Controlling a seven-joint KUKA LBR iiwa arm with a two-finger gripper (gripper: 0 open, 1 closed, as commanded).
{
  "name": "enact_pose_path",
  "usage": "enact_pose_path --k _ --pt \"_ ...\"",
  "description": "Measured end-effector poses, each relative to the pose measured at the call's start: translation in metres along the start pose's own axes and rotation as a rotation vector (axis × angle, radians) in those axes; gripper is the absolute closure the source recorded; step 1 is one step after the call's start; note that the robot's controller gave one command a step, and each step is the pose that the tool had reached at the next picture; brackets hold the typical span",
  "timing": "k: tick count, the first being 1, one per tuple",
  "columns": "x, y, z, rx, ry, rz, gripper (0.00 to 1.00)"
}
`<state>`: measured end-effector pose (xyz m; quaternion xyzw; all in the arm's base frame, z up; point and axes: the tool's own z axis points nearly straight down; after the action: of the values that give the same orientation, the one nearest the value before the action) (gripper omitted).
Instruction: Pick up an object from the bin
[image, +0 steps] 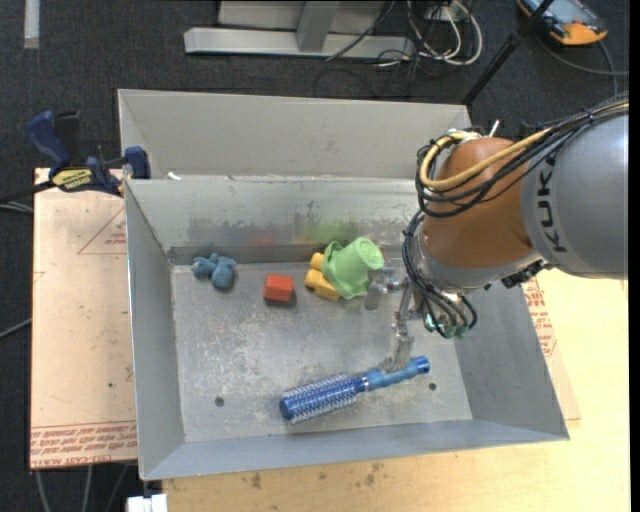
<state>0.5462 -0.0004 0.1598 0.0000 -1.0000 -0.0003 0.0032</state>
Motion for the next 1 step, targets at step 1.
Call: enact_pose_path --k 1 --pt "0.0311 0.0447 0.0930 -0.001 -0.001 -0.177 0.00"
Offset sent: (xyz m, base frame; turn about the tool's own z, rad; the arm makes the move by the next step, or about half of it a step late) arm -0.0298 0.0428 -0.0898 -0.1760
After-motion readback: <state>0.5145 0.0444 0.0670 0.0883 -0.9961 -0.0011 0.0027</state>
